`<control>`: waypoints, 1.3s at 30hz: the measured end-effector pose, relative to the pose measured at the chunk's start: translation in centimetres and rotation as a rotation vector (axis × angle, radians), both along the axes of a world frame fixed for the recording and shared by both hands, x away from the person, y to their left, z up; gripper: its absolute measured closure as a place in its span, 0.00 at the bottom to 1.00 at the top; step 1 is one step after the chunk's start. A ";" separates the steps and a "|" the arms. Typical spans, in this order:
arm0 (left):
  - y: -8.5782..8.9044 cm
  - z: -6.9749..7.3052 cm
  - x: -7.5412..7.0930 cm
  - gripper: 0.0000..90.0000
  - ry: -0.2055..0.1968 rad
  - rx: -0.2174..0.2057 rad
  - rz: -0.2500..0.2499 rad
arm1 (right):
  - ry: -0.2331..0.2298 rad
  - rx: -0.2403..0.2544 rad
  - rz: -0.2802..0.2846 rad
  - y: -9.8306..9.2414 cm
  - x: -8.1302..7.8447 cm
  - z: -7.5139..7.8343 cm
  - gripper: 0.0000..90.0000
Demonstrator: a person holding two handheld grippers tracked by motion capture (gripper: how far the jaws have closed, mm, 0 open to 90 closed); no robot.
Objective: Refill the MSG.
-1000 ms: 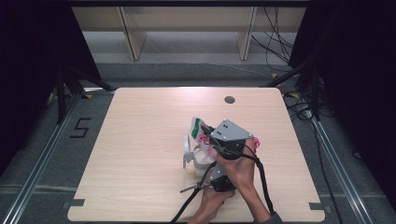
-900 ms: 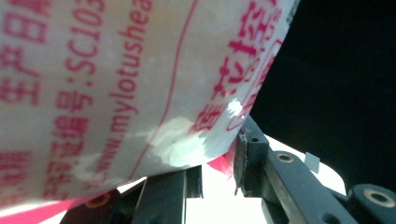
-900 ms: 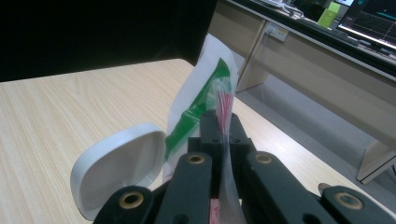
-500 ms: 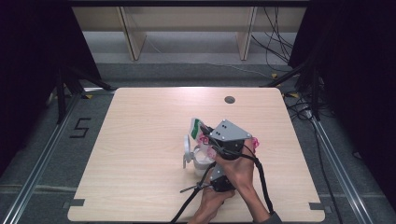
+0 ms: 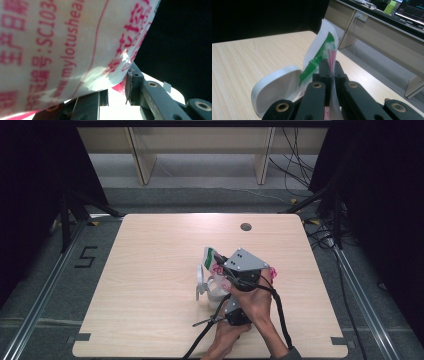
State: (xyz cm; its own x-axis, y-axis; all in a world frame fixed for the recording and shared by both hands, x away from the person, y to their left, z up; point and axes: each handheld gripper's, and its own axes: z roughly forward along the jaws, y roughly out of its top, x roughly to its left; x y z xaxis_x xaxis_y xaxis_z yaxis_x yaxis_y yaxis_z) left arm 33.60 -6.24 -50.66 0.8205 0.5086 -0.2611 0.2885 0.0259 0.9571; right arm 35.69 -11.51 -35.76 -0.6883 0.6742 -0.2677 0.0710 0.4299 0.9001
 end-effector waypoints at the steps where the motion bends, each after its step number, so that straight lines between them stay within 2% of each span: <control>1: 0.0 0.0 0.0 0.84 -0.001 0.001 -0.001 | -0.002 0.012 -0.002 -0.1 -0.1 0.1 1.00; 2: 0.1 0.1 0.0 0.84 0.001 0.013 0.000 | -0.018 0.004 -0.005 -0.2 0.0 0.2 1.00; 3: 0.0 0.1 -0.1 0.84 0.003 0.024 0.000 | -0.004 0.010 0.000 -0.1 -0.1 0.1 1.00; 4: -0.1 -0.1 0.0 0.83 0.003 -0.002 -0.008 | -0.005 0.006 -0.004 -0.1 0.0 0.1 1.00; 10: -0.1 -0.1 0.0 0.84 0.005 -0.004 -0.006 | 0.010 0.024 -0.009 -0.2 -0.1 0.0 1.00; 11: -0.1 -0.1 0.0 0.84 0.004 -0.002 -0.007 | -0.002 0.010 0.002 -0.2 0.1 0.0 1.00; 14: 0.0 0.0 0.0 0.84 0.001 0.000 0.000 | 0.013 0.027 -0.007 -0.2 -0.1 0.0 1.00; 15: -0.1 0.0 0.0 0.84 0.001 -0.003 -0.001 | 0.002 0.018 0.001 -0.1 0.0 0.1 1.00; 16: 0.0 0.0 -0.1 0.84 0.007 0.017 0.006 | -0.004 0.011 0.002 0.0 -0.1 0.0 1.00; 17: -0.1 -0.1 0.0 0.84 0.004 -0.003 -0.007 | -0.003 0.000 0.004 0.0 0.0 0.0 1.00; 20: 0.0 -0.1 0.0 0.84 0.002 -0.007 0.004 | 0.004 0.007 0.009 0.1 0.0 0.0 1.00; 22: 0.0 -0.1 0.0 0.84 0.007 -0.008 0.002 | -0.014 0.006 0.004 0.0 0.0 0.1 1.00; 24: 0.0 -0.1 0.0 0.84 0.005 0.004 -0.004 | 0.005 0.005 0.011 0.1 0.0 -0.1 1.00; 28: 0.0 -0.1 0.0 0.84 0.007 -0.005 0.002 | -0.003 0.014 0.006 0.1 -0.1 0.0 1.00; 31: 0.1 -0.1 0.1 0.84 0.005 0.005 -0.002 | -0.001 0.007 0.001 0.2 0.0 -0.1 1.00; 33: 0.0 -0.1 0.1 0.84 0.007 -0.007 0.004 | 0.008 0.012 0.013 0.2 -0.1 -0.1 1.00; 36: 0.0 -0.1 0.1 0.84 0.005 0.003 0.003 | 0.001 0.006 0.005 0.1 0.0 -0.1 1.00; 37: 0.2 -0.1 0.0 0.84 0.009 0.025 0.009 | -0.006 0.003 0.003 0.1 0.1 -0.1 1.00; 39: 0.1 -0.1 0.0 0.84 0.007 -0.006 0.006 | 0.002 0.014 0.012 0.1 0.0 -0.1 1.00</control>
State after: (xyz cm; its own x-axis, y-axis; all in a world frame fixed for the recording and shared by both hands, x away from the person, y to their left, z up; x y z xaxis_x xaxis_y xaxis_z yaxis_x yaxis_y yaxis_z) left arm 33.65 -6.19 -50.75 0.8156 0.5117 -0.2701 0.2955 0.0331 0.9548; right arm 35.70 -11.43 -35.82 -0.6968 0.6697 -0.2568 0.0680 0.4181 0.9059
